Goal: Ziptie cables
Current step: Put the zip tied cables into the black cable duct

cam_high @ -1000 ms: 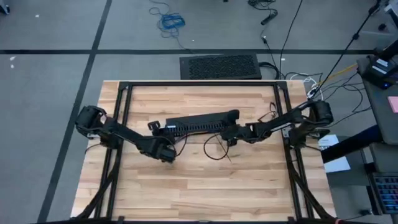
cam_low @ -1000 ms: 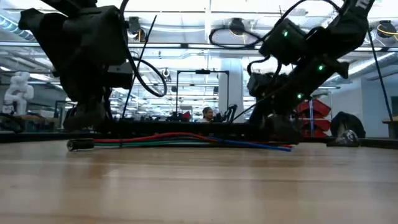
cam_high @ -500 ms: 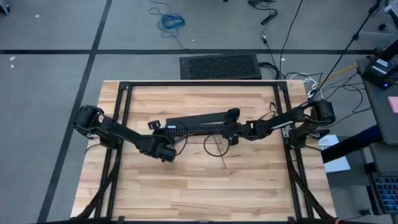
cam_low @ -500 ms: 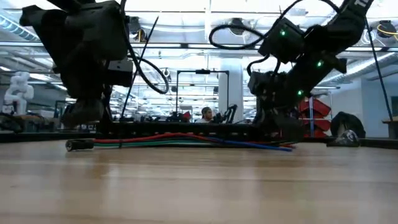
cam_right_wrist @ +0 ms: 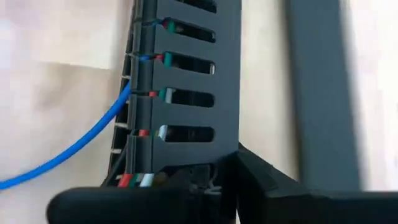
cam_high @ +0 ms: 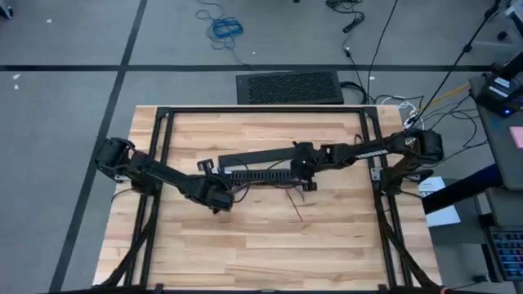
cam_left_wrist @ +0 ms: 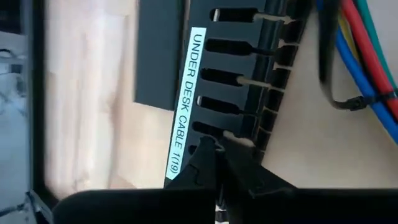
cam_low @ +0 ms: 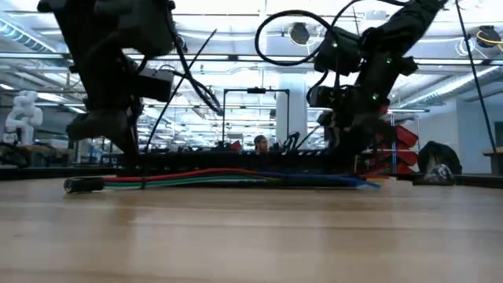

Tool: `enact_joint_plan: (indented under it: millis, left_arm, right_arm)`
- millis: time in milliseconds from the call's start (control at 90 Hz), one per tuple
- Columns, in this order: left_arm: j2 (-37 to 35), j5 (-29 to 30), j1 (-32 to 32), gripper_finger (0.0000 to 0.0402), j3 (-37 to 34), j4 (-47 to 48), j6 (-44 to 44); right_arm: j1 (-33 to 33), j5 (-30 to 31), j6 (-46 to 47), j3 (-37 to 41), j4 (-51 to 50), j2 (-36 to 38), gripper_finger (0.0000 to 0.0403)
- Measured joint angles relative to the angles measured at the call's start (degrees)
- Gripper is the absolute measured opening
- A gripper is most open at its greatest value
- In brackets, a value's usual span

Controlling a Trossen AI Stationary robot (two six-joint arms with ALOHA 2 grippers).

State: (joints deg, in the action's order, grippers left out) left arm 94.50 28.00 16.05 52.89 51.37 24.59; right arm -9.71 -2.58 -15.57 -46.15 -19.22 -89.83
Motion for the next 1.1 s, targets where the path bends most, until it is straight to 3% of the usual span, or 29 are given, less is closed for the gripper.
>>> enact_joint_plan:
  millis: [400,678,967,1100]
  left_arm:
    - [0.4,-19.7,-0.2,0.0003,10.8,5.6,-8.6]
    - [0.4,-20.9,-0.1,0.0003,13.2,6.7,-9.9]
    - [0.3,-21.7,-0.1,0.0003,13.3,6.4,-11.3]
    - [0.2,-23.1,-0.2,0.0003,13.4,5.7,-12.3]
  right_arm:
    - [-1.7,-17.9,0.2,-6.1,-14.2,-0.2,0.003]
    - [-0.8,-20.7,3.9,-6.0,-15.2,-1.9,0.003]
    - [-0.5,-20.5,7.7,-5.9,-15.9,-2.0,0.0178]
    - [-0.5,-25.6,8.3,-5.9,-17.3,-2.0,0.0223]
